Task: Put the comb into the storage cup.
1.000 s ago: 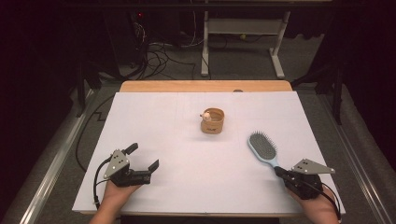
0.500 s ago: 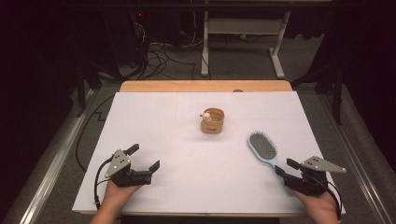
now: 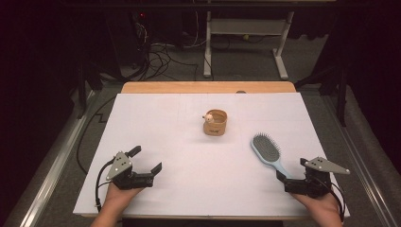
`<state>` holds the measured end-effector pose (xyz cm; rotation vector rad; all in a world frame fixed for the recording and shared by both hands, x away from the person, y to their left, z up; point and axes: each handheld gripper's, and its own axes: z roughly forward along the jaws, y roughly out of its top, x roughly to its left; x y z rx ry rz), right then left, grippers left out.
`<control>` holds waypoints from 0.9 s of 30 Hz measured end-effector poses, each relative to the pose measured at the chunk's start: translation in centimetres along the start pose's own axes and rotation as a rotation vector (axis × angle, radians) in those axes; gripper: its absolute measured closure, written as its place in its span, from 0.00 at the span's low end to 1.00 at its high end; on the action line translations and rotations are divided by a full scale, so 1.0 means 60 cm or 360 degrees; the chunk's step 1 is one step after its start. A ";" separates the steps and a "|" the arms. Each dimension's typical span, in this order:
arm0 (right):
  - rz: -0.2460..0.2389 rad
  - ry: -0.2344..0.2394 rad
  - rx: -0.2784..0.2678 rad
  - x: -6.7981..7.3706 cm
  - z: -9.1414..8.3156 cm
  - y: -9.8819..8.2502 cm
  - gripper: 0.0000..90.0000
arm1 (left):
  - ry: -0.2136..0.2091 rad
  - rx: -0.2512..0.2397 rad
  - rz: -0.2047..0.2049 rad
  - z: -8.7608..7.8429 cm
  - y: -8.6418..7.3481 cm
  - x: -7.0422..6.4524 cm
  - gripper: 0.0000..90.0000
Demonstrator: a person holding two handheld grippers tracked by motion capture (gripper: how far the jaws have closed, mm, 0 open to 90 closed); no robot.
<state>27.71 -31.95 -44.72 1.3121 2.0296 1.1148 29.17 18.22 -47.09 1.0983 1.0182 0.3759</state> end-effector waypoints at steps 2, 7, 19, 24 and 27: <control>0.0008 0.0005 -0.0006 0.000 -0.001 0.000 0.00 | -0.0005 0.0009 0.0010 0.000 -0.001 -0.001 0.01; 0.0021 0.0006 -0.0020 0.000 -0.001 -0.001 0.00 | -0.0006 0.0003 0.0006 0.000 0.000 -0.002 0.03; -0.0020 -0.0075 0.0173 0.003 0.012 0.014 0.00 | -0.0016 0.0008 0.0045 0.006 0.003 0.000 0.02; 0.0015 -0.0048 0.0280 -0.006 0.017 0.018 0.00 | 0.0001 0.0011 0.0053 0.010 0.003 0.003 0.00; 0.0029 -0.0044 0.0326 -0.011 0.021 0.019 0.00 | 0.0006 0.0016 0.0046 0.010 0.004 0.003 0.00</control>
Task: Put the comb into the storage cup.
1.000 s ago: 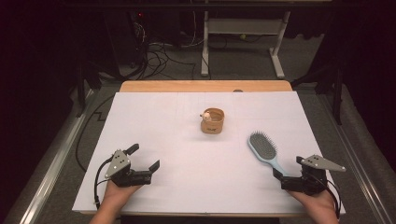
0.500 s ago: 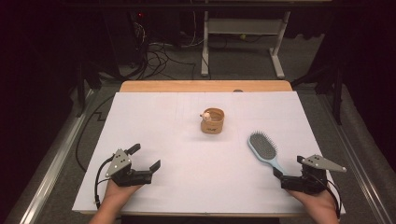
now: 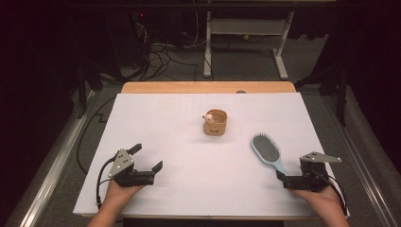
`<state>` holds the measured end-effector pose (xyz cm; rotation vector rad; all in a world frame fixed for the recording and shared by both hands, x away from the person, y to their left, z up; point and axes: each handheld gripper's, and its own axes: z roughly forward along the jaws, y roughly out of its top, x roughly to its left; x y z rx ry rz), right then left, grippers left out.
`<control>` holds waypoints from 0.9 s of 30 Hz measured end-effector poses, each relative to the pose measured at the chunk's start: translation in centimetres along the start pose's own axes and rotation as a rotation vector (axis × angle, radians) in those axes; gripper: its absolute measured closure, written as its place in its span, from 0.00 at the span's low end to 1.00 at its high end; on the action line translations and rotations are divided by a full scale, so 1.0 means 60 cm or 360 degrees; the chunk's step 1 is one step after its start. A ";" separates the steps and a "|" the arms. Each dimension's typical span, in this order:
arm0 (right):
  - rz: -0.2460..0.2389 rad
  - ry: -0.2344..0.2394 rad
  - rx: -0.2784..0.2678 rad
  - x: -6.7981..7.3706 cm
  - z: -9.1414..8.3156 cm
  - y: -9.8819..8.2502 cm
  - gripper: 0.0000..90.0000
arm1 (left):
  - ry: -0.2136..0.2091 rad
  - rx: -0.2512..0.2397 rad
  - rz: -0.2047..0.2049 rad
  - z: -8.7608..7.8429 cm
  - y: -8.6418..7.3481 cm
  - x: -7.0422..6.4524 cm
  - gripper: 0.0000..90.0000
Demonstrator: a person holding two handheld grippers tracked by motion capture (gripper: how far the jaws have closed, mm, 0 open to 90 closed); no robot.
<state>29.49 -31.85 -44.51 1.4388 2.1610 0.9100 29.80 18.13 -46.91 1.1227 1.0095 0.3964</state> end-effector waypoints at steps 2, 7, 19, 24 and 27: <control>0.0011 0.0009 0.0015 -0.003 0.001 0.001 0.00 | 0.0008 -0.0001 0.0012 0.000 0.000 0.000 0.00; -0.0007 0.0016 0.0048 0.000 0.001 0.009 0.00 | 0.0005 0.0025 0.0048 0.001 -0.007 -0.002 0.00; -0.0066 0.0034 0.0134 0.010 0.016 0.042 0.00 | -0.0025 0.0079 0.0065 0.002 -0.019 -0.008 0.01; -0.0084 0.0033 0.0135 0.013 0.022 0.064 0.00 | -0.0053 0.0082 0.0042 0.001 -0.019 -0.010 0.00; -0.0096 0.0040 0.0126 0.015 0.028 0.077 0.00 | -0.0072 0.0070 0.0051 -0.001 -0.018 -0.012 0.00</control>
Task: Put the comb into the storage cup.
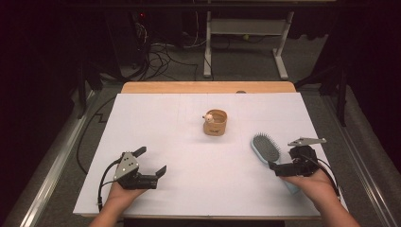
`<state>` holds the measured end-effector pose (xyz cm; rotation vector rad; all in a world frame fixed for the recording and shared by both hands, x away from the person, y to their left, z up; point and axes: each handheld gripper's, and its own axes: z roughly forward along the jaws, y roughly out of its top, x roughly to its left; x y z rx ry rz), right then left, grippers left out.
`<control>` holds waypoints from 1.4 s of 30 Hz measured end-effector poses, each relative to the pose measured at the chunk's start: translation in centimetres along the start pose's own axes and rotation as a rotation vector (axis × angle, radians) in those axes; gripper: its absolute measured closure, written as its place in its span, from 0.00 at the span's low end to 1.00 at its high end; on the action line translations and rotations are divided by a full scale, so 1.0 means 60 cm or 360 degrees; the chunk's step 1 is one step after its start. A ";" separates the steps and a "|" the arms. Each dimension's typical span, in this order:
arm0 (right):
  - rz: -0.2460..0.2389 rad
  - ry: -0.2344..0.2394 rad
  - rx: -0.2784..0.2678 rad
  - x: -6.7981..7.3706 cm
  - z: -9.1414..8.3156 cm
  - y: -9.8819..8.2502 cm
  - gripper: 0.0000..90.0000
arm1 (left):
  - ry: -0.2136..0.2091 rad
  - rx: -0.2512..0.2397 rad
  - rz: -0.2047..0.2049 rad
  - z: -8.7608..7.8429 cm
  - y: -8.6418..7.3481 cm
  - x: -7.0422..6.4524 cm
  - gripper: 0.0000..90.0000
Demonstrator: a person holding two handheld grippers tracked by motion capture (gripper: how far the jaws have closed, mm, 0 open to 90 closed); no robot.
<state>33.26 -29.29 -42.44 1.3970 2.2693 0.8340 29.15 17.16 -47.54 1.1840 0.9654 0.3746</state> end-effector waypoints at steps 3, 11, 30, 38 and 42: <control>-0.0030 -0.0022 -0.0015 0.002 0.010 0.012 0.00 | 0.0002 -0.0015 0.0000 -0.002 0.003 0.001 0.00; -0.0029 -0.0010 0.0047 0.006 0.046 0.042 0.00 | 0.0015 -0.0031 -0.0010 -0.001 0.005 0.004 0.00; -0.0027 -0.0046 0.0229 -0.004 0.104 0.071 0.00 | 0.0013 -0.0052 -0.0016 -0.002 0.007 0.007 0.00; -0.0016 -0.0040 0.0282 -0.002 0.109 0.070 0.03 | 0.0014 -0.0059 -0.0018 -0.002 0.008 0.007 0.00; -0.0007 -0.0024 0.0286 -0.001 0.110 0.070 0.06 | 0.0012 -0.0060 -0.0027 -0.003 0.009 0.007 0.00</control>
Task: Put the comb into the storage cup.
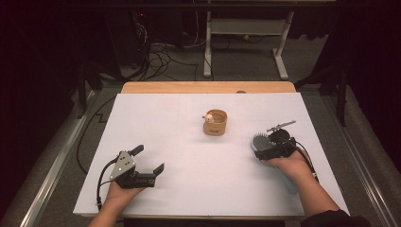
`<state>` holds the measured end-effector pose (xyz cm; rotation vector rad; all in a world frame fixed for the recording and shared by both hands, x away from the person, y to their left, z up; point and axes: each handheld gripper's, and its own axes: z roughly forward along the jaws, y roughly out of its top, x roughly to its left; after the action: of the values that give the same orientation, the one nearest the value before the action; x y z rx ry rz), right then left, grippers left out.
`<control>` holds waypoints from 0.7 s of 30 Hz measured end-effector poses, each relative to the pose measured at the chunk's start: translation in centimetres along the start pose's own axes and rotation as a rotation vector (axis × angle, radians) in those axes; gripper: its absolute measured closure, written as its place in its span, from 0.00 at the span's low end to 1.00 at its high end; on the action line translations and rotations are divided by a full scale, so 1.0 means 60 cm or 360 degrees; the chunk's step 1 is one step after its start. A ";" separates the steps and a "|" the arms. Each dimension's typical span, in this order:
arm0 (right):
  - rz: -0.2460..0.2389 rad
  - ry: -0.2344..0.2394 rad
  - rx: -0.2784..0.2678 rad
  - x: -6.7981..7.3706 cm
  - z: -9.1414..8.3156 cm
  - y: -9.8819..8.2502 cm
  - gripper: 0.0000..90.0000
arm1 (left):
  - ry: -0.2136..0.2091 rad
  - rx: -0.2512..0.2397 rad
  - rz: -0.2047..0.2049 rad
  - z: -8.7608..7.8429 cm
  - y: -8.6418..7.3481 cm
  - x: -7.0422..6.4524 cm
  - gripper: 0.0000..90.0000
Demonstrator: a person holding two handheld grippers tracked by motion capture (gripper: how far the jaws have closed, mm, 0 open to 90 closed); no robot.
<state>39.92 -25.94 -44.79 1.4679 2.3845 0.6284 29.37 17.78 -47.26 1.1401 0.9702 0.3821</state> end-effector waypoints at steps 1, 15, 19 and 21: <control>-0.0003 0.0000 0.0001 0.001 0.000 0.000 0.06 | -0.0001 0.0000 0.0001 0.000 0.000 0.000 0.00; -0.0046 -0.0021 0.0032 0.008 0.006 -0.004 0.13 | -0.0003 -0.0009 0.0003 -0.001 0.001 0.000 0.00; -0.0057 -0.0025 0.0023 0.008 0.005 -0.006 0.15 | 0.0000 -0.0013 -0.0007 -0.001 0.002 0.000 0.01; -0.0057 -0.0025 0.0021 0.009 0.004 -0.006 0.18 | 0.0000 -0.0013 -0.0005 -0.001 0.002 0.000 0.01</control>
<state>39.53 -25.56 -45.19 1.4267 2.4023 0.5914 29.35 17.90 -47.15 1.1307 0.9694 0.3830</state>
